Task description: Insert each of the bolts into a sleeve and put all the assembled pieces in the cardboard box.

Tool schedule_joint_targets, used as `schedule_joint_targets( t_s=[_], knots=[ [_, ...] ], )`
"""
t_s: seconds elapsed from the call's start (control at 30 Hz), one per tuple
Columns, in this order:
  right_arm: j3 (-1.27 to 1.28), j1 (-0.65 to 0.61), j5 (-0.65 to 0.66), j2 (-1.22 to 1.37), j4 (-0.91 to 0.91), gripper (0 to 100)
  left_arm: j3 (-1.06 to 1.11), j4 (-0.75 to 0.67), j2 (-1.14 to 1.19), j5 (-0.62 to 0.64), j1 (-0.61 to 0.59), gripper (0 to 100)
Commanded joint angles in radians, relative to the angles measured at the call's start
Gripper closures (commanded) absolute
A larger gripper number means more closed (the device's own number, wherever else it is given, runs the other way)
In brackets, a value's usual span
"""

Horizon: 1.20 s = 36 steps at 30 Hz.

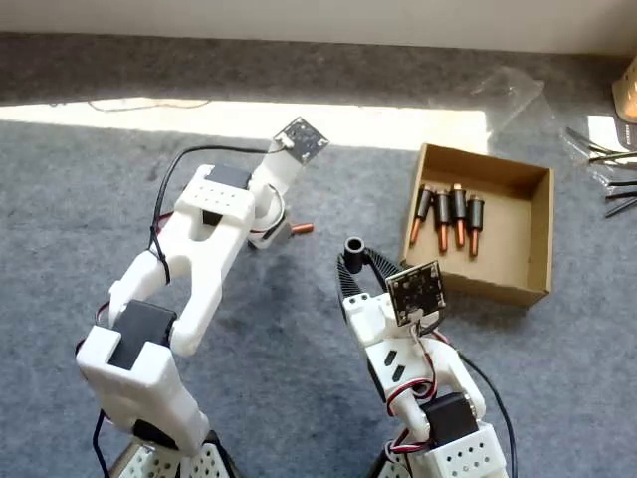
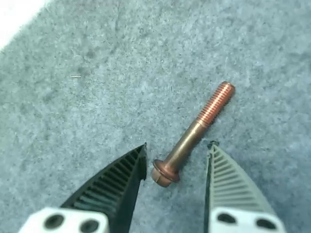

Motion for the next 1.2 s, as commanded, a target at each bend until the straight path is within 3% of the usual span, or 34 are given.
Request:
schedule_joint_targets(
  t_s=[0.0,0.33,0.53,0.83,1.07,1.17],
  knots=[
    [0.159,0.015,-0.003,-0.004,0.002,99.5,-0.005,-0.011,-0.008,-0.005,-0.002,80],
    [0.159,0.013,-0.003,-0.004,0.002,99.5,0.004,-0.017,0.007,-0.008,-0.016,80],
    [0.159,0.012,-0.003,-0.004,0.002,99.5,0.002,-0.017,0.062,-0.144,-0.015,80],
    [0.159,0.013,-0.003,-0.004,0.002,99.5,0.001,-0.012,0.070,-0.146,-0.019,81],
    [0.159,0.013,-0.003,-0.004,0.002,99.5,0.008,-0.011,0.071,-0.146,-0.019,98],
    [0.159,0.013,-0.003,-0.004,0.002,99.5,0.008,-0.011,0.071,-0.146,-0.019,99]
  ],
)
